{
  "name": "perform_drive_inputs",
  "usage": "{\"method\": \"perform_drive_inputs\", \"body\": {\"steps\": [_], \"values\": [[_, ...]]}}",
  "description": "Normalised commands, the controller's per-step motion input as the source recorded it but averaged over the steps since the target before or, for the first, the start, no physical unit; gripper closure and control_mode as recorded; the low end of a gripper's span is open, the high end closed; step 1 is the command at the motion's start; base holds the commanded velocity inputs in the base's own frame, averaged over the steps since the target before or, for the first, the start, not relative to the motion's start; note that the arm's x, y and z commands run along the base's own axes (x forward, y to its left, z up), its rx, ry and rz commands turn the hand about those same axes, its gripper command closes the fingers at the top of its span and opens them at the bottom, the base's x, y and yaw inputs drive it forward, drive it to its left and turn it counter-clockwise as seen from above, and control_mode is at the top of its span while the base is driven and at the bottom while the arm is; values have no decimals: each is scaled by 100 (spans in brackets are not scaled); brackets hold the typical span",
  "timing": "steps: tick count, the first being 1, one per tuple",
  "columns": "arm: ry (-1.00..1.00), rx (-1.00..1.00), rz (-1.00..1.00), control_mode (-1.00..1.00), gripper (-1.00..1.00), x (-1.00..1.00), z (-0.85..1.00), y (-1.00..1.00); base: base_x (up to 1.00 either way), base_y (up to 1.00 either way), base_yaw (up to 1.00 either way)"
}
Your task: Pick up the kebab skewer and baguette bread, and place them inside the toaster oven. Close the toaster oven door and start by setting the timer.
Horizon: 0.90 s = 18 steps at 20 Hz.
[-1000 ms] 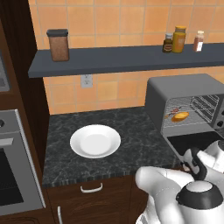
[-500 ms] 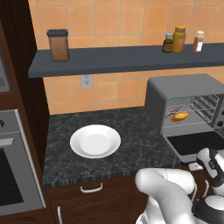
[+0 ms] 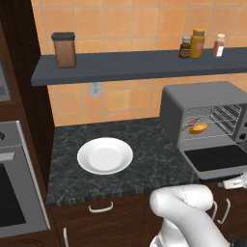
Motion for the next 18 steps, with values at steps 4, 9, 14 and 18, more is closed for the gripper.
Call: {"method": "perform_drive_inputs", "body": {"steps": [4, 9, 14, 18], "values": [[-23, 0, -4, -100, -100, 95, 0, 96, 0, 0, 0], [-23, -8, -12, -100, -100, 100, 20, 96, 0, 0, 0], [-12, -17, -17, -100, -100, 98, 62, 69, 0, 0, 0], [0, -14, -13, -100, -100, 100, 68, 58, 0, 0, 0]]}}
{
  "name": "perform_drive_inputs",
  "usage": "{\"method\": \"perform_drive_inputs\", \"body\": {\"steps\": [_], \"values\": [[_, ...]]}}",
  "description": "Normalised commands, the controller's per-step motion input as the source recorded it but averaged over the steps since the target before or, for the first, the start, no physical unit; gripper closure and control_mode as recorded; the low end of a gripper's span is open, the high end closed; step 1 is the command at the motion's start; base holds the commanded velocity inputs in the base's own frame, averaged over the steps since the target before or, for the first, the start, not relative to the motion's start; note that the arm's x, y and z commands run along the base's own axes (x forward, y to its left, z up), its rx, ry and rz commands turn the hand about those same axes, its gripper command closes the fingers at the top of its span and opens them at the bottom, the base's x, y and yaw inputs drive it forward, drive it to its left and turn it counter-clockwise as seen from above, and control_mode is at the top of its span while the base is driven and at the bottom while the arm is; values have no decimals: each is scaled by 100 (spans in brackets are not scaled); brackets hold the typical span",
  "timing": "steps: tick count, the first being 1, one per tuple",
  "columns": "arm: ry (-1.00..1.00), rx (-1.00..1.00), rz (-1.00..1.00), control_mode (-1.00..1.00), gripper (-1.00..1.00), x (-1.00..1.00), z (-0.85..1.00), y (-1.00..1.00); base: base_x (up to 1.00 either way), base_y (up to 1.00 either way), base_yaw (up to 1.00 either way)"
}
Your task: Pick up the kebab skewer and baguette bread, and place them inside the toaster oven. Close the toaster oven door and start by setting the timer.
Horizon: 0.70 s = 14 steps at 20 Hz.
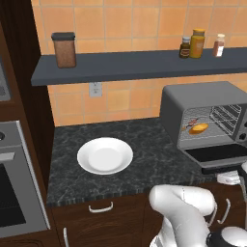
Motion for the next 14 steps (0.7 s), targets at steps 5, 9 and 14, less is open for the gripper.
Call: {"method": "perform_drive_inputs", "body": {"steps": [5, 9, 14], "values": [[9, -9, -3, -100, -100, 100, 45, 52, 0, 0, 0], [38, -7, 0, -100, -100, 100, 69, 45, 0, 0, 0], [31, -11, 0, -100, -100, 100, 49, 47, 0, 0, 0]]}}
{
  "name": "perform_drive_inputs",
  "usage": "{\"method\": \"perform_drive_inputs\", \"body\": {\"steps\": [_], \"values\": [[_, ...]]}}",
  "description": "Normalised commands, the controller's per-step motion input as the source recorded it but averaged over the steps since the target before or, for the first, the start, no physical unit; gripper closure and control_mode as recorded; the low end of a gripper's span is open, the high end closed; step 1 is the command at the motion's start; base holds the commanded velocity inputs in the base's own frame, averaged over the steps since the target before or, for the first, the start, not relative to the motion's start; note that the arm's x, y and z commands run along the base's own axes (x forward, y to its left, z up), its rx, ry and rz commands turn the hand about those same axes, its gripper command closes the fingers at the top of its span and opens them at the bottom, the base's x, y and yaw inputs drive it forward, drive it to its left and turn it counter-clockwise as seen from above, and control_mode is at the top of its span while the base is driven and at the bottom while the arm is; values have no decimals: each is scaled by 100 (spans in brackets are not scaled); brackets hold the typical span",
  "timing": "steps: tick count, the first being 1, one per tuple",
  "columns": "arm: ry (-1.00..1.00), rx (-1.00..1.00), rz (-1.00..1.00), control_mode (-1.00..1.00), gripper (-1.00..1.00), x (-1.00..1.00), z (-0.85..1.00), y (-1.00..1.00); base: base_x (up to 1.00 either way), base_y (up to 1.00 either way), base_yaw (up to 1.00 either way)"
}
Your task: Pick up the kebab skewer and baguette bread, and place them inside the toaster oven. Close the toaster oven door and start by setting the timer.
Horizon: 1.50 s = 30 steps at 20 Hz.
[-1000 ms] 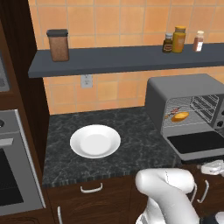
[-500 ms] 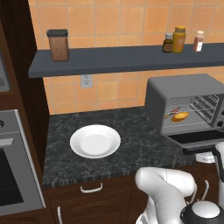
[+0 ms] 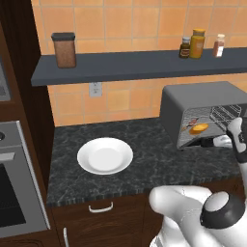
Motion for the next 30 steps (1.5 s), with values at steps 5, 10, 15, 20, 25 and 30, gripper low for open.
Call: {"method": "perform_drive_inputs", "body": {"steps": [5, 10, 15, 20, 25, 30], "values": [[9, -15, 0, -100, -100, 100, -34, 90, 0, 0, 0], [8, -17, 4, -100, -100, 100, -50, 61, 0, 0, 0], [11, -29, 5, -100, -100, 64, -86, 69, 0, 0, 0], [0, -29, 0, -100, -100, 49, -100, 96, 0, 0, 0], [-5, -24, 2, -100, -100, -9, -67, 56, 0, 0, 0], [0, -19, 0, -100, -100, -65, -13, 23, 0, 0, 0]]}}
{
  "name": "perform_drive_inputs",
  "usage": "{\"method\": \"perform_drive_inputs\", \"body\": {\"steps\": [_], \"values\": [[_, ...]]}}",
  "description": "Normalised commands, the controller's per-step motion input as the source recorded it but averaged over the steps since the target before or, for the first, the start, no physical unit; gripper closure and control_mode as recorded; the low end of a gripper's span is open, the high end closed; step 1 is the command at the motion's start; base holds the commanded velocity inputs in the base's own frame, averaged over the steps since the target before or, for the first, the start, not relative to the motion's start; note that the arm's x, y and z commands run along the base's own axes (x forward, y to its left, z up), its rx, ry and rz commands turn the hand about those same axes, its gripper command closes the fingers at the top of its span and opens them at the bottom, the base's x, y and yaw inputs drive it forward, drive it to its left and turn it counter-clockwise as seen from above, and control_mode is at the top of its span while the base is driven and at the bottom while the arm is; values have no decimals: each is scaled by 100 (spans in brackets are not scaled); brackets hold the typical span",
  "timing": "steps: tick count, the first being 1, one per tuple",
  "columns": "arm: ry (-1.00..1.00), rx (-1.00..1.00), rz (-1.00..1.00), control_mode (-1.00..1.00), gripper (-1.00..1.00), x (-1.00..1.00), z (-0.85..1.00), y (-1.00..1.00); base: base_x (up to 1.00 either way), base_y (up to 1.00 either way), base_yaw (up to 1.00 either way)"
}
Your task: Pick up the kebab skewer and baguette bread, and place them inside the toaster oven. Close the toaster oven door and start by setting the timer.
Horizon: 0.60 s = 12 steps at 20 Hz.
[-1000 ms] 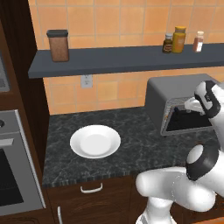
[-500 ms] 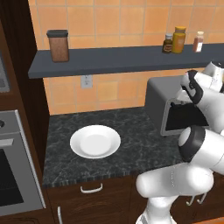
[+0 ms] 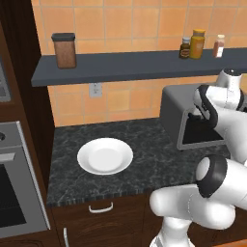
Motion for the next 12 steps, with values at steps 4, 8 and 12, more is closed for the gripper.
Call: {"method": "perform_drive_inputs", "body": {"steps": [4, 8, 12], "values": [[0, -7, 0, -100, -100, -79, -1, -4, 0, 0, 0], [0, 0, -4, -100, -100, -47, 1, -26, 0, 0, 0], [0, 0, -10, -100, -100, -14, 10, -41, 0, 0, 0]]}}
